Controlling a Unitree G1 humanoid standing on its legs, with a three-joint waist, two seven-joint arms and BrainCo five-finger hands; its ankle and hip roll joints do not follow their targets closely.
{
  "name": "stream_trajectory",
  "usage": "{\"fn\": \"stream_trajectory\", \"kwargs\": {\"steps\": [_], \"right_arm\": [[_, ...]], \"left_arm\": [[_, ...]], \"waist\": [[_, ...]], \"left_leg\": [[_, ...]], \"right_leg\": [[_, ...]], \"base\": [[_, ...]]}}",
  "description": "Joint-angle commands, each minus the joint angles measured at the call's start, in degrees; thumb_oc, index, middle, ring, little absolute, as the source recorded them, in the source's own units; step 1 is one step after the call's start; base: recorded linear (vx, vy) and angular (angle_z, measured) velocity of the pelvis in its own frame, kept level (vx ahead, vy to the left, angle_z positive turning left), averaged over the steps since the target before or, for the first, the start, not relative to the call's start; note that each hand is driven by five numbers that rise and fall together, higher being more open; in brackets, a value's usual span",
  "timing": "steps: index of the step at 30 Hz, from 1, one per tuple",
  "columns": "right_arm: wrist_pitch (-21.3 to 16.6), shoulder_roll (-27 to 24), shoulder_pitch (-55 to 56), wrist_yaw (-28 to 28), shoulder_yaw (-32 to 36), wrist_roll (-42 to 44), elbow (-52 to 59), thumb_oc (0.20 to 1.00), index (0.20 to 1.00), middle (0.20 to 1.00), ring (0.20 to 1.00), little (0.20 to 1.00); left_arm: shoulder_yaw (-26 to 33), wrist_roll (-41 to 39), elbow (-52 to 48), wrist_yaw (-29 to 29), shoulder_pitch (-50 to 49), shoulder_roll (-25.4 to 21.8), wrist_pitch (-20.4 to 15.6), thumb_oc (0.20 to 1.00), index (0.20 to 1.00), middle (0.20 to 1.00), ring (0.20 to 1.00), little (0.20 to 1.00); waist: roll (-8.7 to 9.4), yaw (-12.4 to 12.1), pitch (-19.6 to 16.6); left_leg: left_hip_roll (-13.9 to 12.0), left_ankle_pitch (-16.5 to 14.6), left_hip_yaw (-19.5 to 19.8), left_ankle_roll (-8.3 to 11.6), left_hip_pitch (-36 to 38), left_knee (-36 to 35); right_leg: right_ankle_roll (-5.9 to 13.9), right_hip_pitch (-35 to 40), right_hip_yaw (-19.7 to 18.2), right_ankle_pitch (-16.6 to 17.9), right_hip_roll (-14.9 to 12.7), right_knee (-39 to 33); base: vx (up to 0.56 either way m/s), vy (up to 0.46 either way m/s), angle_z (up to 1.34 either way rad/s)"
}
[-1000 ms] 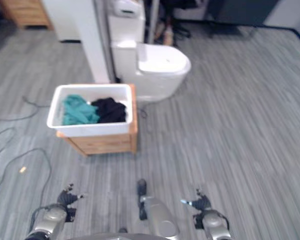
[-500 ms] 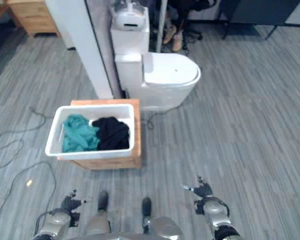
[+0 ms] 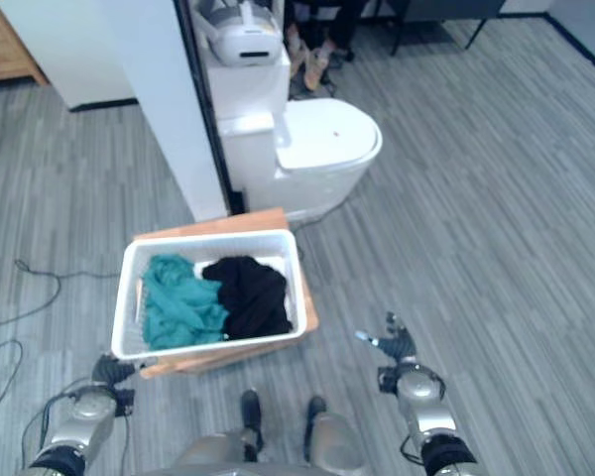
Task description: Grab the laundry basket,head to the washer,open it,put in the laundry and shut it.
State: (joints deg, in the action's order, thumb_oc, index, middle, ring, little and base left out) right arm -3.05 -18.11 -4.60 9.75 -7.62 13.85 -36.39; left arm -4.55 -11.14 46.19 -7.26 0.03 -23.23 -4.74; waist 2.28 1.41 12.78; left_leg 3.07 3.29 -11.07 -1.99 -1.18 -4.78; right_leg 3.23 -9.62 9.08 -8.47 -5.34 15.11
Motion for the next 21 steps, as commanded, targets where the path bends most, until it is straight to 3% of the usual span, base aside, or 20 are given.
{"fn": "stream_trajectory", "kwargs": {"steps": [1, 12, 21], "right_arm": [[-2.64, -3.75, -2.77, 0.92, -1.62, -0.1, 1.82, 1.0, 1.0, 1.0, 1.0, 1.0], [-1.3, -1.78, -9.73, -0.69, -11.21, -1.68, 4.67, 1.0, 1.0, 1.0, 1.0, 1.0], [-1.61, 4.63, -18.76, -0.44, -18.24, 3.36, -2.68, 1.0, 1.0, 1.0, 1.0, 1.0]], "left_arm": [[2.12, -2.06, -0.72, -1.73, -0.02, -1.05, -1.64, 1.0, 1.0, 1.0, 1.0, 1.0], [0.24, 0.43, -1.98, -4.24, 4.51, -1.98, -0.9, 1.0, 1.0, 1.0, 1.0, 1.0], [-5.43, 3.36, 5.39, -7.76, 16.38, -5.46, -0.28, 1.0, 1.0, 1.0, 1.0, 1.0]], "waist": [[1.64, -0.13, -1.05], [0.64, -1.06, -2.38], [-0.16, -1.66, 1.31]], "left_leg": [[-3.05, -8.33, 1.71, 2.38, -1.49, 9.29], [-2.57, -5.47, 2.43, 2.86, 1.42, 1.79], [-2.76, -3.84, 2.65, 3.19, -1.41, 0.37]], "right_leg": [[2.6, 6.65, -4.51, 2.87, 1.19, -11.34], [2.97, 10.28, -3.18, 5.05, 1.62, -18.87], [3.38, 7.06, -3.87, 6.01, 1.7, -19.17]], "base": [[0.13, -0.018, 0.34], [0.05, -0.016, 0.07], [-0.06, 0.028, 0.03]]}}
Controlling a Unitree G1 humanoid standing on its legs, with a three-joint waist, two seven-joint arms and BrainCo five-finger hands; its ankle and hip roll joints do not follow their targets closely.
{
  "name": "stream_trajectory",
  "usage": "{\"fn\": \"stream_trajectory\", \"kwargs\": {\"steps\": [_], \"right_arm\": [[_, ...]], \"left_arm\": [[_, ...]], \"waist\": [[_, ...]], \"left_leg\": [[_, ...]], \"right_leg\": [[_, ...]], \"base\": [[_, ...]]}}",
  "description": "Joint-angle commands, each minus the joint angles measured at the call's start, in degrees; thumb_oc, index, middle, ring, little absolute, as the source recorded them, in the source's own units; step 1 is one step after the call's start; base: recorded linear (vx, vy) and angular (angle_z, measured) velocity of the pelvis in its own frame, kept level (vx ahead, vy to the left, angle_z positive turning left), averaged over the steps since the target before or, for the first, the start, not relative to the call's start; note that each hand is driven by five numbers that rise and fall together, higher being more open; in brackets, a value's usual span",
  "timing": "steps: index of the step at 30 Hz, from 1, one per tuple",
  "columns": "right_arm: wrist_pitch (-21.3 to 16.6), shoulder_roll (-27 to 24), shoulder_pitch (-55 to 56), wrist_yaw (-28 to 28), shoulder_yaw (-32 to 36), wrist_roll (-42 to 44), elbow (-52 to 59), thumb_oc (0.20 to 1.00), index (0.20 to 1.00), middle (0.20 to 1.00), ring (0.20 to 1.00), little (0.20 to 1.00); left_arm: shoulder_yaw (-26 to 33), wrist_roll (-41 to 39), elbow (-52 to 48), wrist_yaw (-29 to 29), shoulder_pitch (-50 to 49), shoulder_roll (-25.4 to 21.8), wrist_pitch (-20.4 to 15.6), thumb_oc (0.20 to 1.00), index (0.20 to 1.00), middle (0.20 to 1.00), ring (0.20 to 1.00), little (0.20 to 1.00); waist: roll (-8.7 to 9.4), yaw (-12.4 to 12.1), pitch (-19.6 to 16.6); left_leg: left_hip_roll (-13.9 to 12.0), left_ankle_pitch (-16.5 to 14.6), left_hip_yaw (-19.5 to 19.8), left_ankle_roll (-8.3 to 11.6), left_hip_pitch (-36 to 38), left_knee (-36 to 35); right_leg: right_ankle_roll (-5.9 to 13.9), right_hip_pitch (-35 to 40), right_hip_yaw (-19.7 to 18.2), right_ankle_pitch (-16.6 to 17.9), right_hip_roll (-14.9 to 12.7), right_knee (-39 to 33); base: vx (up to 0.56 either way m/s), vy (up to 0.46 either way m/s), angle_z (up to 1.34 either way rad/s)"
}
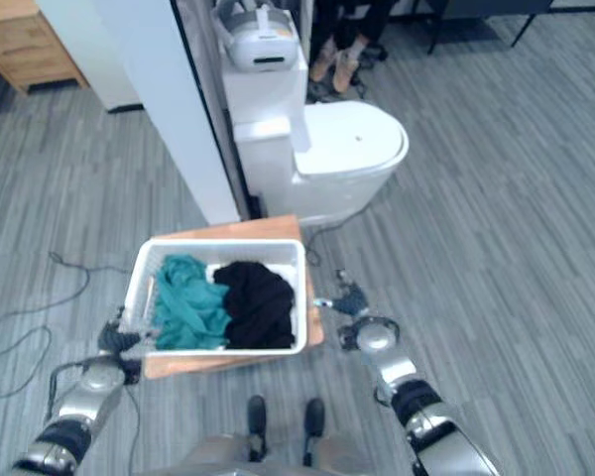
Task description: Grab the laundry basket,head to the washer,open it,put in the laundry and shut it.
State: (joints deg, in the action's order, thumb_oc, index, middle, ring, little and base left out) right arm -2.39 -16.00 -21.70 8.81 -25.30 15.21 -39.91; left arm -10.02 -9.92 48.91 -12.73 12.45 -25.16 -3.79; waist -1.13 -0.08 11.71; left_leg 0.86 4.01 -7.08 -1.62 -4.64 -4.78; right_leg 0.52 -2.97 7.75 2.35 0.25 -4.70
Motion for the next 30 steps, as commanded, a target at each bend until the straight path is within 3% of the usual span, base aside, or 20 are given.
{"fn": "stream_trajectory", "kwargs": {"steps": [1, 5, 7, 8, 9, 10, 20, 30], "right_arm": [[-2.27, 3.93, -3.7, 0.69, -2.33, 2.31, -0.51, 1.0, 1.0, 1.0, 1.0, 1.0], [-2.37, 9.58, -8.87, -0.09, -8.0, 7.18, -8.18, 1.0, 1.0, 1.0, 1.0, 1.0], [-2.29, 10.22, -8.72, -0.3, -8.28, 8.1, -8.69, 1.0, 1.0, 1.0, 1.0, 1.0], [-2.31, 10.62, -8.59, -0.37, -8.67, 8.7, -8.87, 0.573, 0.573, 0.573, 0.573, 0.573], [-2.37, 10.96, -8.13, -0.61, -8.74, 9.5, -8.83, 0.2, 0.2, 0.2, 0.2, 0.2], [-2.81, 11.17, -7.55, -0.91, -8.74, 10.93, -8.48, 0.2, 0.2, 0.2, 0.2, 0.2], [-4.57, 7.21, -1.77, -1.35, -4.31, 13.51, 0.93, 0.2, 0.2, 0.2, 0.2, 0.2], [-5.48, -2.75, 13.18, -2.28, 7.11, 7.42, 23.66, 0.2, 0.2, 0.2, 0.2, 0.2]], "left_arm": [[-1.38, 1.78, 4.55, -2.9, 7.01, -4.17, -1.05, 1.0, 1.0, 1.0, 1.0, 1.0], [-5.64, 1.06, 17.65, -3.11, 16.25, -4.73, 0.32, 1.0, 1.0, 1.0, 1.0, 1.0], [-6.09, 0.99, 18.29, -3.0, 16.27, -4.04, 0.57, 1.0, 1.0, 1.0, 1.0, 1.0], [-6.22, 0.99, 18.93, -2.86, 16.0, -3.39, 0.68, 1.0, 1.0, 1.0, 1.0, 1.0], [-6.15, 1.12, 19.27, -2.79, 15.23, -2.68, 0.69, 0.473, 0.473, 0.473, 0.473, 0.473], [-6.24, 1.15, 19.06, -2.46, 13.88, -1.31, 0.56, 0.2, 0.2, 0.2, 0.2, 0.2], [-2.77, -1.7, 9.06, -2.35, 4.52, 3.21, -1.15, 0.2, 0.2, 0.2, 0.2, 0.2], [-0.84, -4.04, -18.57, 1.79, -9.47, 5.1, -2.75, 0.2, 0.2, 0.2, 0.2, 0.2]], "waist": [[3.46, -0.27, 3.47], [4.63, -0.4, 6.78], [4.68, -0.38, 7.03], [4.77, -0.37, 7.15], [4.94, -0.37, 7.38], [5.14, -0.35, 7.21], [5.2, -0.12, 5.42], [3.61, 2.0, 1.1]], "left_leg": [[-0.74, -4.14, -1.34, 2.86, 0.23, 0.78], [-1.01, -3.5, -1.51, 2.95, -6.57, 4.57], [-1.04, -3.48, -1.62, 2.97, -7.1, 4.94], [-1.05, -3.47, -1.68, 2.99, -7.39, 5.13], [-1.09, -3.55, -1.75, 3.02, -7.34, 5.26], [-1.09, -3.58, -1.86, 3.03, -7.73, 5.42], [-1.15, -4.57, -2.37, 2.99, -4.57, 4.64], [-1.84, -5.34, -2.14, 3.41, 2.32, 2.67]], "right_leg": [[6.13, -1.59, -3.02, -4.34, -3.82, 1.13], [5.95, -7.83, -4.53, -2.81, -3.82, 3.9], [5.93, -8.22, -4.49, -2.67, -3.91, 4.05], [5.93, -8.47, -4.52, -2.57, -3.92, 4.11], [5.94, -8.38, -4.57, -2.51, -3.95, 4.08], [5.94, -8.71, -4.58, -2.39, -3.98, 4.05], [5.88, -6.21, -4.82, -3.13, -3.8, 3.29], [4.88, 0.1, -4.31, -5.71, -2.87, 2.17]], "base": [[-0.18, 0.036, -0.04], [-0.13, 0.049, -0.12], [-0.02, 0.043, -0.13], [0.0, 0.014, -0.11], [0.0, 0.021, -0.11], [0.01, 0.02, -0.04], [0.02, -0.021, 0.05], [0.05, -0.114, 0.02]]}}
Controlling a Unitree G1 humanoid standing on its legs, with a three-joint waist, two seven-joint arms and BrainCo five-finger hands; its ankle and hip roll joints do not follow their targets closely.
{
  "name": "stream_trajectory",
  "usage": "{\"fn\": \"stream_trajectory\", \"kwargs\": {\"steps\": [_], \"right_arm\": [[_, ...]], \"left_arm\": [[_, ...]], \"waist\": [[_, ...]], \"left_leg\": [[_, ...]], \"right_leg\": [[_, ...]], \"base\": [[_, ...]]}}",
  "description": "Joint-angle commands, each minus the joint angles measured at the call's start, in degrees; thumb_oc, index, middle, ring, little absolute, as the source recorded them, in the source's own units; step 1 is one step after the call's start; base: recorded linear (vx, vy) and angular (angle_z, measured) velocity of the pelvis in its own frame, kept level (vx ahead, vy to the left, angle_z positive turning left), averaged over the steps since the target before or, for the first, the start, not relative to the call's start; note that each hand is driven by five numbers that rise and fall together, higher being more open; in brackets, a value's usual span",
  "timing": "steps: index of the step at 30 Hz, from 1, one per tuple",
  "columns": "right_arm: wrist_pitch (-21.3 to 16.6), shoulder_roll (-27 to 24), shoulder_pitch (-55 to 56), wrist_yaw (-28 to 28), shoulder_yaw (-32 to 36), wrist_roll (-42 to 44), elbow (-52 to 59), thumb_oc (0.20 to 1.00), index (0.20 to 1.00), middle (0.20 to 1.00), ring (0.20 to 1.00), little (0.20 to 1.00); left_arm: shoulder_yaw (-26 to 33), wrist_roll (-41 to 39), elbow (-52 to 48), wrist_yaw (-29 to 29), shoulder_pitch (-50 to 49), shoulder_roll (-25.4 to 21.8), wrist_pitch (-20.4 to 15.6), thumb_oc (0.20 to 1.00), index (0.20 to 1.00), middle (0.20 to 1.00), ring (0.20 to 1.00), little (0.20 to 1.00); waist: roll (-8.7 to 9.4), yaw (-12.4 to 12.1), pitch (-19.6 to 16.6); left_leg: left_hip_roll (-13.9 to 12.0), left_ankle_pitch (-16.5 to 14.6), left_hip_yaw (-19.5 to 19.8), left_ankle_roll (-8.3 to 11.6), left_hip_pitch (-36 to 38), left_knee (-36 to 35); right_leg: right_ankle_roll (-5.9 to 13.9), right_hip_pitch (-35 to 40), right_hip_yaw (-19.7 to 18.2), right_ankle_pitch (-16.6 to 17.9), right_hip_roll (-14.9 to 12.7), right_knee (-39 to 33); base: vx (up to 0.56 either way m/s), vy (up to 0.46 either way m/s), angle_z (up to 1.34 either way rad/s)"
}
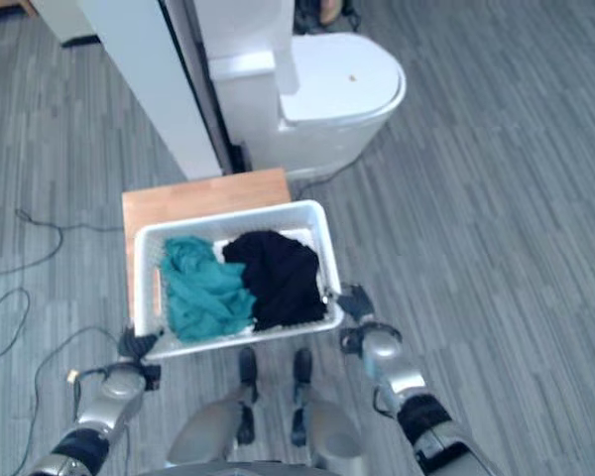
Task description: Grab the laundry basket,head to the washer,open it,put in the laundry and shut it.
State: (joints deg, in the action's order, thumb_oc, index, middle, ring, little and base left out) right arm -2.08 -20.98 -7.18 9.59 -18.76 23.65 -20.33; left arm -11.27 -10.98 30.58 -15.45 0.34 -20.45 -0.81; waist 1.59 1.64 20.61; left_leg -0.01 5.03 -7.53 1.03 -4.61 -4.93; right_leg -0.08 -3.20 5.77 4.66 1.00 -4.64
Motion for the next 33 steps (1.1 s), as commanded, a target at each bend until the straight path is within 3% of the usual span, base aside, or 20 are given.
{"fn": "stream_trajectory", "kwargs": {"steps": [1, 6, 9, 11, 14, 15, 16, 20, 22, 24, 25, 26, 28, 29, 30, 33], "right_arm": [[-6.09, 1.75, 0.19, -3.28, 1.65, -1.68, 6.12, 0.2, 0.2, 0.2, 0.2, 0.2], [-7.28, -0.79, 6.17, -3.17, 6.75, -4.81, 13.46, 0.2, 0.2, 0.2, 0.2, 0.2], [-7.36, -1.55, 7.77, -3.44, 7.69, -5.46, 15.46, 0.2, 0.2, 0.2, 0.2, 0.2], [-7.66, -2.21, 8.76, -3.66, 8.9, -5.98, 16.92, 0.2, 0.2, 0.2, 0.2, 0.2], [-7.65, -2.2, 9.83, -3.87, 10.08, -5.6, 17.12, 0.2, 0.2, 0.2, 0.2, 0.2], [-7.63, -2.17, 10.09, -4.17, 10.44, -5.35, 17.09, 0.2, 0.2, 0.2, 0.2, 0.2], [-7.89, -1.84, 11.96, -4.6, 12.04, -4.53, 16.93, 0.2, 0.2, 0.2, 0.2, 0.2], [-7.71, -1.29, 12.92, -4.42, 13.09, -3.58, 17.98, 0.2, 0.2, 0.2, 0.2, 0.2], [-8.07, -0.3, 11.9, -4.29, 12.61, -3.01, 18.73, 0.2, 0.2, 0.2, 0.2, 0.2], [-8.22, 0.05, 10.74, -4.18, 11.92, -3.0, 19.25, 0.2, 0.2, 0.2, 0.2, 0.2], [-8.21, 0.08, 10.7, -4.18, 11.92, -3.0, 19.26, 0.2, 0.2, 0.2, 0.2, 0.2], [-8.34, 0.59, 10.18, -4.14, 11.17, -3.57, 19.55, 0.2, 0.2, 0.2, 0.2, 0.2], [-8.33, 1.22, 10.11, -4.28, 10.56, -4.06, 19.87, 0.2, 0.2, 0.2, 0.2, 0.2], [-8.45, 1.38, 10.22, -4.36, 10.39, -4.34, 19.85, 0.2, 0.2, 0.2, 0.2, 0.2], [-8.44, 1.61, 10.44, -4.57, 10.38, -4.47, 19.93, 0.2, 0.2, 0.2, 0.2, 0.2], [-8.31, 1.52, 12.49, -4.73, 11.42, -4.38, 20.13, 0.2, 0.2, 0.2, 0.2, 0.2]], "left_arm": [[0.27, -2.96, -3.19, 5.18, 1.46, 0.41, -5.81, 0.2, 0.2, 0.2, 0.2, 0.2], [-1.6, -3.7, -11.92, 8.2, -0.44, 0.83, -5.85, 0.2, 0.2, 0.2, 0.2, 0.2], [-2.51, -4.26, -14.93, 8.81, -0.68, 0.69, -6.19, 0.2, 0.2, 0.2, 0.2, 0.2], [-3.29, -4.15, -19.07, 8.98, -1.19, -0.02, -6.53, 0.2, 0.2, 0.2, 0.2, 0.2], [-3.45, -3.15, -21.27, 9.13, -1.2, -0.47, -6.47, 0.2, 0.2, 0.2, 0.2, 0.2], [-3.57, -3.15, -21.02, 9.51, -1.28, -0.4, -6.57, 0.2, 0.2, 0.2, 0.2, 0.2], [-4.12, -2.57, -21.4, 10.85, -1.52, -0.84, -6.59, 0.2, 0.2, 0.2, 0.2, 0.2], [-4.67, -2.26, -22.98, 11.27, -1.69, -1.99, -6.77, 0.2, 0.2, 0.2, 0.2, 0.2], [-4.85, -2.33, -24.3, 10.1, -0.45, -2.52, -7.19, 0.2, 0.2, 0.2, 0.2, 0.2], [-4.72, -2.54, -24.73, 8.96, 0.58, -2.87, -7.72, 0.2, 0.2, 0.2, 0.2, 0.2], [-4.7, -2.54, -24.71, 8.96, 0.61, -2.9, -7.73, 0.2, 0.2, 0.2, 0.2, 0.2], [-4.19, -2.96, -24.55, 8.15, 0.96, -3.04, -8.08, 0.2, 0.2, 0.2, 0.2, 0.2], [-3.24, -3.56, -24.89, 7.88, 0.69, -2.97, -8.1, 0.2, 0.2, 0.2, 0.2, 0.2], [-2.97, -3.63, -24.57, 7.95, 0.48, -2.78, -8.15, 0.2, 0.2, 0.2, 0.2, 0.2], [-3.0, -3.58, -24.26, 8.16, 0.16, -2.35, -8.07, 0.2, 0.2, 0.2, 0.2, 0.2], [-3.52, -2.64, -23.51, 8.91, -0.87, -1.13, -7.77, 0.2, 0.2, 0.2, 0.2, 0.2]], "waist": [[0.74, 0.65, -8.03], [1.25, 3.02, -8.65], [1.69, 3.66, -8.53], [1.99, 3.87, -8.53], [2.08, 4.47, -8.94], [2.02, 4.88, -9.3], [1.53, 6.88, -10.35], [1.24, 8.56, -11.06], [1.05, 9.06, -10.39], [1.04, 8.39, -9.93], [1.11, 8.3, -10.04], [0.85, 7.27, -10.06], [0.4, 5.78, -10.27], [0.48, 5.26, -10.55], [0.34, 5.36, -10.98], [0.59, 6.31, -11.55]], "left_leg": [[-1.26, -6.49, -1.72, 0.98, 2.58, 3.12], [-3.07, -7.64, -1.84, 2.14, 2.47, 8.71], [-3.11, -8.36, 0.13, 2.21, 2.09, 11.14], [0.52, -9.67, 8.27, 1.64, 0.75, 11.84], [5.63, -10.87, 17.13, 0.87, -1.03, 13.69], [6.14, -10.67, 18.0, 0.66, -1.02, 12.92], [5.55, -10.52, 16.47, -0.09, 0.73, 10.54], [4.54, -9.65, 12.03, -0.84, 2.67, 7.15], [3.39, -9.44, 6.03, -1.61, 3.53, 5.29], [1.89, -9.44, 1.37, -1.5, 3.87, 4.32], [1.92, -9.26, 1.25, -1.46, 3.69, 4.26], [-0.13, -8.92, -3.22, -0.66, 4.72, 2.96], [-2.32, -8.77, -7.35, 0.31, 5.8, 2.53], [-3.05, -9.07, -9.42, 0.68, 6.23, 3.03], [-3.72, -10.54, -10.49, 1.1, 7.5, 3.45], [-4.66, -13.68, -12.51, 1.42, 9.17, 8.18]], "right_leg": [[5.27, 0.7, -2.43, -8.39, -3.4, 2.2], [3.87, 3.07, -3.65, -9.6, -2.18, 1.93], [3.46, 3.19, -5.03, -9.66, -1.83, 2.2], [3.24, 2.46, -8.44, -9.42, -0.98, 3.03], [3.68, 1.47, -14.04, -8.49, 0.29, 3.81], [3.82, 1.22, -15.32, -8.23, 0.69, 3.65], [4.3, 1.13, -17.8, -7.52, 1.43, 3.52], [5.36, -0.57, -21.16, -6.14, 2.23, 4.38], [6.74, -3.26, -22.99, -5.57, 3.49, 6.01], [7.07, -5.44, -18.85, -5.57, 2.99, 7.06], [7.06, -5.65, -18.96, -5.41, 2.98, 7.04], [6.63, -6.94, -7.64, -7.08, 0.1, 7.6], [5.68, -6.16, 4.92, -9.42, -3.08, 8.13], [5.36, -5.33, 9.15, -9.79, -4.35, 7.83], [5.81, -4.23, 9.83, -10.7, -4.5, 7.43], [5.61, -3.08, 5.97, -9.58, -3.62, 6.09]], "base": [[-0.02, -0.105, 0.01], [-0.03, -0.138, 0.01], [-0.03, -0.027, -0.15], [-0.04, 0.016, -0.83], [0.02, 0.065, -0.96], [0.05, 0.119, -1.55], [0.07, 0.145, -1.76], [0.02, 0.121, -1.05], [-0.06, 0.047, -1.3], [-0.07, -0.03, -1.63], [-0.02, -0.121, -2.49], [0.0, -0.144, -2.27], [0.03, -0.186, -1.42], [0.17, -0.197, -1.62], [0.21, -0.178, -1.6], [0.24, -0.185, -0.97]]}}
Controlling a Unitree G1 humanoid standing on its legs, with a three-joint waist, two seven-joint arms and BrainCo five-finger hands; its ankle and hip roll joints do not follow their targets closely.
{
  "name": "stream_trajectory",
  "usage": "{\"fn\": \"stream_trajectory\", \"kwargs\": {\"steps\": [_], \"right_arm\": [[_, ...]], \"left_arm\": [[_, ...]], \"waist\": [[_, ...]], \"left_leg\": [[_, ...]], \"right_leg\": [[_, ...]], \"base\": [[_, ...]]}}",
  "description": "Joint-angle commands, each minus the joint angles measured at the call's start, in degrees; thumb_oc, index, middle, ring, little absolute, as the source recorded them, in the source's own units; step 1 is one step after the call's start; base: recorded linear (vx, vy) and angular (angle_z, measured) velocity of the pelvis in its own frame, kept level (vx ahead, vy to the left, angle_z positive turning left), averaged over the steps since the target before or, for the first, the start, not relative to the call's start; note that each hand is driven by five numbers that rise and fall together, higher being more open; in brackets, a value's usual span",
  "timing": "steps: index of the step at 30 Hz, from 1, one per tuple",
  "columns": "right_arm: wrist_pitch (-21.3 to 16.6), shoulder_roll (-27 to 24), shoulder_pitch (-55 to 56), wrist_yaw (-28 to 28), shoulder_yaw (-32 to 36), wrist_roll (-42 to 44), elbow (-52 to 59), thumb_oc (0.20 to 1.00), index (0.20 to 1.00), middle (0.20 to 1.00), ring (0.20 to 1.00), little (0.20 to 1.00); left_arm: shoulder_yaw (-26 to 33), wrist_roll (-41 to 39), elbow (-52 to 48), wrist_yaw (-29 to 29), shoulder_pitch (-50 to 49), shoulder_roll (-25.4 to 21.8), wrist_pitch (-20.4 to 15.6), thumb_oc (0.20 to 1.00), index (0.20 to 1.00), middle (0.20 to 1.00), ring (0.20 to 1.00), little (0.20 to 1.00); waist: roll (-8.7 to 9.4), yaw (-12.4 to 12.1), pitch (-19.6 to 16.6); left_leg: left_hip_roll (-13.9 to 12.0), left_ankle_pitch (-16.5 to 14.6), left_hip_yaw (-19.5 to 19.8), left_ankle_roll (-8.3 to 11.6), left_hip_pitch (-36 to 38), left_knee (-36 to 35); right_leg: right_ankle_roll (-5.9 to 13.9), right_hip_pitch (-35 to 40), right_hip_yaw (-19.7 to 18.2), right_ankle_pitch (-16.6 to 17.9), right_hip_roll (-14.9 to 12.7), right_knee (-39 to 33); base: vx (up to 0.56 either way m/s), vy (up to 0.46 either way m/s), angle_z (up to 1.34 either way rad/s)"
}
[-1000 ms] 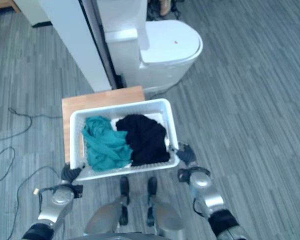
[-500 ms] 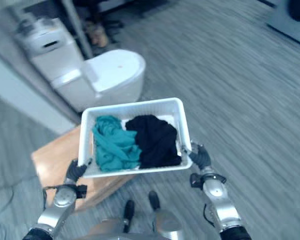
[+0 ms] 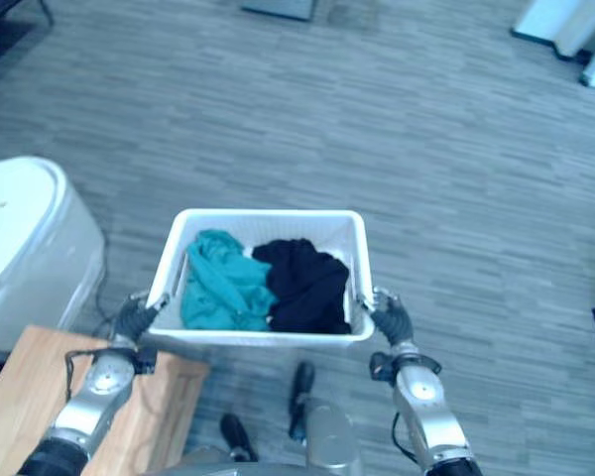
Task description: Grab the laundry basket,head to the washer,open it,put in the laundry and shut it.
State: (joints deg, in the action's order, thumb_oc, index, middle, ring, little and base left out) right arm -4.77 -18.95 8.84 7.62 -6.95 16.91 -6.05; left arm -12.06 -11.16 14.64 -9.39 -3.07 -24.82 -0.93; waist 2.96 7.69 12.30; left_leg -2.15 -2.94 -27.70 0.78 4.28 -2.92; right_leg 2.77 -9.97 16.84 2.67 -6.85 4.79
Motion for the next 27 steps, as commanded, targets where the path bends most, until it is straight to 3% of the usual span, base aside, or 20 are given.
{"fn": "stream_trajectory", "kwargs": {"steps": [1, 4, 5, 6, 7, 9, 10, 11, 15, 18, 19, 20, 21, 22, 23, 25, 26, 27], "right_arm": [[-5.78, -0.7, -2.93, -2.7, -0.05, 2.64, 6.04, 0.2, 0.2, 0.2, 0.2, 0.2], [-5.77, -2.45, -3.76, -2.08, -0.27, 3.17, 5.75, 0.2, 0.2, 0.2, 0.2, 0.2], [-5.46, -2.86, -4.0, -1.87, -0.39, 3.1, 5.63, 0.2, 0.2, 0.2, 0.2, 0.2], [-5.03, -3.49, -4.35, -2.06, -0.69, 2.96, 5.42, 0.2, 0.2, 0.2, 0.2, 0.2], [-5.02, -3.47, -4.37, -2.06, -0.68, 2.96, 5.43, 0.2, 0.2, 0.2, 0.2, 0.2], [-4.92, -3.6, -4.39, -2.16, -0.48, 3.12, 5.08, 0.2, 0.2, 0.2, 0.2, 0.2], [-4.99, -3.66, -4.4, -1.94, -0.45, 3.1, 4.78, 0.2, 0.2, 0.2, 0.2, 0.2], [-4.78, -3.68, -4.58, -1.86, -0.64, 2.91, 4.27, 0.2, 0.2, 0.2, 0.2, 0.2], [-4.81, -3.41, -4.68, -1.67, -0.74, 2.71, 3.76, 0.2, 0.2, 0.2, 0.2, 0.2], [-4.75, -3.11, -5.33, -1.53, -0.86, 1.85, 3.52, 0.2, 0.2, 0.2, 0.2, 0.2], [-4.51, -2.93, -5.24, -2.06, -0.99, 1.4, 3.61, 0.2, 0.2, 0.2, 0.2, 0.2], [-5.09, -2.47, -5.02, -2.59, -1.46, 1.03, 4.24, 0.2, 0.2, 0.2, 0.2, 0.2], [-5.09, -2.47, -5.04, -2.58, -1.46, 1.02, 4.24, 0.2, 0.2, 0.2, 0.2, 0.2], [-4.84, -2.02, -5.26, -3.02, -2.11, 0.1, 4.54, 0.2, 0.2, 0.2, 0.2, 0.2], [-4.84, -2.01, -5.28, -3.01, -2.1, 0.09, 4.54, 0.2, 0.2, 0.2, 0.2, 0.2], [-4.89, -2.0, -5.66, -3.68, -2.61, -0.64, 5.35, 0.2, 0.2, 0.2, 0.2, 0.2], [-4.78, -1.52, -6.01, -3.88, -3.16, -1.49, 5.68, 0.2, 0.2, 0.2, 0.2, 0.2], [-4.79, -1.54, -6.04, -3.88, -3.15, -1.5, 5.67, 0.2, 0.2, 0.2, 0.2, 0.2]], "left_arm": [[-3.07, -2.44, -7.44, 2.98, 2.44, 3.64, -7.66, 0.2, 0.2, 0.2, 0.2, 0.2], [-3.95, -3.89, -7.28, 2.39, 2.67, 4.52, -7.77, 0.2, 0.2, 0.2, 0.2, 0.2], [-4.27, -4.13, -7.28, 2.3, 2.85, 4.48, -7.7, 0.2, 0.2, 0.2, 0.2, 0.2], [-4.87, -4.32, -7.54, 2.46, 2.51, 4.45, -7.79, 0.2, 0.2, 0.2, 0.2, 0.2], [-4.87, -4.32, -7.54, 2.46, 2.53, 4.43, -7.79, 0.2, 0.2, 0.2, 0.2, 0.2], [-4.71, -4.47, -7.66, 2.38, 1.81, 4.5, -7.54, 0.2, 0.2, 0.2, 0.2, 0.2], [-4.55, -4.35, -7.84, 2.39, 1.32, 4.47, -7.31, 0.2, 0.2, 0.2, 0.2, 0.2], [-3.85, -4.23, -8.22, 2.64, -0.06, 4.47, -6.91, 0.2, 0.2, 0.2, 0.2, 0.2], [-2.84, -4.08, -9.58, 2.67, -1.09, 4.4, -6.87, 0.2, 0.2, 0.2, 0.2, 0.2], [-2.02, -3.88, -11.46, 2.46, -1.51, 4.32, -7.12, 0.2, 0.2, 0.2, 0.2, 0.2], [-1.85, -3.75, -11.96, 2.81, -2.07, 4.17, -7.23, 0.2, 0.2, 0.2, 0.2, 0.2], [-2.11, -4.12, -12.69, 2.82, -1.71, 3.81, -7.53, 0.2, 0.2, 0.2, 0.2, 0.2], [-2.1, -4.13, -12.69, 2.82, -1.69, 3.81, -7.52, 0.2, 0.2, 0.2, 0.2, 0.2], [-2.89, -4.16, -12.81, 2.87, -1.17, 3.31, -7.45, 0.2, 0.2, 0.2, 0.2, 0.2], [-2.89, -4.16, -12.81, 2.88, -1.15, 3.31, -7.45, 0.2, 0.2, 0.2, 0.2, 0.2], [-3.33, -4.21, -13.08, 3.0, -0.43, 2.49, -7.32, 0.2, 0.2, 0.2, 0.2, 0.2], [-3.57, -3.76, -12.88, 2.64, 0.23, 2.12, -7.27, 0.2, 0.2, 0.2, 0.2, 0.2], [-3.56, -3.76, -12.87, 2.64, 0.26, 2.15, -7.27, 0.2, 0.2, 0.2, 0.2, 0.2]], "waist": [[-0.83, 0.69, -3.19], [-0.15, 0.32, -1.78], [0.08, -0.21, -1.42], [0.52, -1.62, -0.99], [0.65, -1.58, -1.12], [0.88, -2.74, -0.93], [0.59, -3.45, -0.66], [-0.74, -5.17, -0.85], [-1.69, -6.83, -0.81], [-1.78, -8.27, -1.1], [-1.97, -8.73, -1.83], [-1.04, -8.81, -2.9], [-1.22, -8.92, -3.01], [0.45, -8.77, -3.96], [0.28, -8.9, -4.07], [1.67, -8.44, -4.15], [1.4, -7.97, -3.79], [1.19, -8.11, -3.94]], "left_leg": [[-3.33, -6.83, 7.4, 2.02, 0.2, 9.48], [-5.31, -3.52, 10.79, 2.07, -4.72, 24.56], [-4.41, -3.13, 13.18, 1.91, -6.31, 26.81], [-1.12, -4.57, 17.81, 1.04, -10.29, 26.92], [-0.96, -4.29, 17.79, 0.99, -10.42, 26.71], [1.15, -5.26, 19.67, 0.44, -12.99, 23.02], [2.17, -4.01, 20.76, 0.46, -14.69, 20.85], [3.7, 2.1, 22.19, 1.25, -16.88, 11.33], [4.51, 6.18, 21.36, 1.93, -20.52, 3.41], [4.38, 8.28, 19.9, 2.1, -22.77, 0.9], [4.02, 8.74, 19.67, 1.46, -21.62, 0.53], [4.72, 10.4, 20.04, 0.39, -20.89, 3.12], [4.45, 10.47, 20.04, 0.44, -21.12, 3.18], [5.5, 8.8, 19.88, -0.64, -19.99, 4.98], [5.25, 8.88, 19.85, -0.6, -20.2, 5.01], [6.36, 6.35, 19.43, -1.74, -18.51, 6.4], [6.21, 4.11, 19.27, -2.71, -15.22, 5.96], [5.93, 4.23, 19.2, -2.66, -15.45, 5.93]], "right_leg": [[2.29, 4.69, -6.09, -7.65, 4.78, -4.0], [-0.09, 6.88, -8.55, -7.38, 5.91, -4.69], [-0.37, 7.71, -9.44, -7.55, 6.0, -4.89], [-0.5, 9.66, -11.43, -8.31, 5.9, -5.13], [-0.48, 9.48, -11.41, -8.21, 5.76, -5.17], [-0.28, 11.08, -12.86, -9.07, 5.61, -5.37], [-0.32, 12.43, -13.64, -9.72, 6.07, -5.43], [-0.48, 15.38, -15.56, -11.4, 7.93, -5.7], [-0.63, 18.52, -17.67, -13.93, 9.15, -5.12], [-0.43, 22.2, -20.75, -16.57, 9.4, -3.92], [-0.19, 22.9, -21.59, -17.47, 9.4, -3.35], [0.57, 24.76, -21.47, -17.95, 7.77, -1.88], [0.52, 24.52, -21.61, -17.76, 7.99, -1.9], [2.82, 23.61, -21.51, -14.92, 5.9, 3.39], [2.78, 23.37, -21.65, -14.75, 6.11, 3.39], [6.28, 20.53, -21.9, -7.76, 4.53, 11.95], [7.7, 15.28, -20.67, -3.85, 3.62, 18.53], [7.65, 14.98, -20.81, -3.6, 3.88, 18.48]], "base": [[0.23, -0.261, -0.15], [0.11, -0.242, -0.27], [0.24, -0.156, -0.81], [0.2, -0.1, -1.0], [0.22, -0.065, -1.24], [0.24, -0.019, -0.74], [0.59, -0.026, -0.51], [0.49, -0.025, -0.51], [0.42, 0.011, -0.35], [0.49, 0.083, -0.43], [0.73, 0.168, -0.89], [0.56, 0.134, -0.9], [0.74, 0.197, -0.29], [0.36, 0.103, 0.07], [0.52, 0.148, 0.22], [0.39, 0.113, -0.15], [0.34, 0.102, -0.21], [0.36, 0.11, -0.13]]}}
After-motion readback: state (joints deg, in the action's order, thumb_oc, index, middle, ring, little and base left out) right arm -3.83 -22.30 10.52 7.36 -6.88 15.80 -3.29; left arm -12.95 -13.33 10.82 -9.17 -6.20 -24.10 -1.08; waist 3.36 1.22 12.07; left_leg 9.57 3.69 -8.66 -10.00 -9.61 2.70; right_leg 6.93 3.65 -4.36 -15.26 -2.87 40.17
